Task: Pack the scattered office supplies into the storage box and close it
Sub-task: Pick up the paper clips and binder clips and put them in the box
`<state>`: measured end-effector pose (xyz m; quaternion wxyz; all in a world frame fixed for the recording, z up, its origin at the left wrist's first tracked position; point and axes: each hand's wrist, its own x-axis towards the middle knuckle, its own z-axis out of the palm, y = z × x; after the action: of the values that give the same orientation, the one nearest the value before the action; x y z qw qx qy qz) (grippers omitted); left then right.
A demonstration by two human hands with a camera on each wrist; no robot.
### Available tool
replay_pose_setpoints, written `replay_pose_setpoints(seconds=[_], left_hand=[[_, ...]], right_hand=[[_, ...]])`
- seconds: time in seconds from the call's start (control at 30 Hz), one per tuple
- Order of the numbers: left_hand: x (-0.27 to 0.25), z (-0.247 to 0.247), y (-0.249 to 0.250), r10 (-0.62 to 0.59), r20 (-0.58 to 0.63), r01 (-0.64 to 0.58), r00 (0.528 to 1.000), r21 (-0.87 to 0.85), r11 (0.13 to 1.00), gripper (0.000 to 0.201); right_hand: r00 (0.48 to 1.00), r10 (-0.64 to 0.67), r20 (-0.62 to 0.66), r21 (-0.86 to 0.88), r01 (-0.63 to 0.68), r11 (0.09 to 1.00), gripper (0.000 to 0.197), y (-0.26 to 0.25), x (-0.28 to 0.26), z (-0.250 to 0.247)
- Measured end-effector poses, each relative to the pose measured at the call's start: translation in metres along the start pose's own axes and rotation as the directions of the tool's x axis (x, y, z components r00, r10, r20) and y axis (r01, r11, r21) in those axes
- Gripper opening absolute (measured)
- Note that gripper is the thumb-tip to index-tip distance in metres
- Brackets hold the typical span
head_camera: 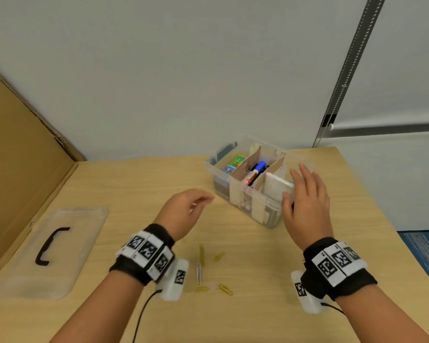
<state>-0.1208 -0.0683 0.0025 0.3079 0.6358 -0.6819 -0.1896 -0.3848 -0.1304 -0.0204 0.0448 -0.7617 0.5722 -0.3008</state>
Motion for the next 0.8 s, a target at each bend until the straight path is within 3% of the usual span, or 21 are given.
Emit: replay_pose_setpoints(seconds=[0.03, 0.1, 0.17, 0.27, 0.33, 0.43, 0.57, 0.7, 0.8], left_hand=[[-0.013, -0.004, -0.018, -0.079, 0.063, 0.071, 0.995, 0.122, 0.99, 0.025], [-0.037, -0.006, -0.049, -0.245, 0.226, 0.151, 0.943, 0.364, 0.919, 0.035], [-0.052, -0.002, -0.069, -0.313, 0.334, 0.152, 0.889, 0.43, 0.89, 0.046], [-0.055, 0.007, -0.081, -0.269, 0.357, 0.113, 0.895, 0.4, 0.909, 0.05], [-0.052, 0.012, -0.085, -0.247, 0.335, 0.093, 0.909, 0.415, 0.905, 0.044], [-0.048, 0.016, -0.089, -0.227, 0.294, 0.082, 0.928, 0.435, 0.897, 0.031], [-0.046, 0.016, -0.089, -0.215, 0.26, 0.096, 0.941, 0.405, 0.909, 0.016], [-0.042, 0.014, -0.085, -0.259, 0.276, 0.124, 0.925, 0.427, 0.896, 0.015], [-0.041, 0.015, -0.08, -0.256, 0.299, 0.09, 0.919, 0.474, 0.876, 0.016]], right_hand=[[0.992, -0.121, -0.035, 0.007, 0.121, 0.993, 0.048, -0.012, -0.005, -0.002], [0.929, -0.371, -0.019, 0.065, 0.371, 0.926, 0.035, -0.037, -0.019, 0.003], [0.836, -0.501, 0.223, 0.167, 0.474, 0.865, 0.027, -0.058, -0.034, 0.017], [0.626, -0.442, 0.642, 0.158, 0.456, 0.876, 0.035, -0.076, -0.05, 0.048], [0.555, -0.376, 0.742, 0.102, 0.461, 0.882, 0.04, -0.079, -0.054, 0.063], [0.556, -0.346, 0.756, 0.076, 0.451, 0.889, 0.032, -0.079, -0.056, 0.075], [0.584, -0.2, 0.787, 0.047, 0.266, 0.963, 0.013, -0.08, -0.055, 0.077], [0.574, -0.121, 0.81, -0.037, 0.255, 0.966, 0.012, -0.09, -0.055, 0.074], [0.61, -0.08, 0.788, -0.033, 0.171, 0.985, 0.002, -0.091, -0.055, 0.075]])
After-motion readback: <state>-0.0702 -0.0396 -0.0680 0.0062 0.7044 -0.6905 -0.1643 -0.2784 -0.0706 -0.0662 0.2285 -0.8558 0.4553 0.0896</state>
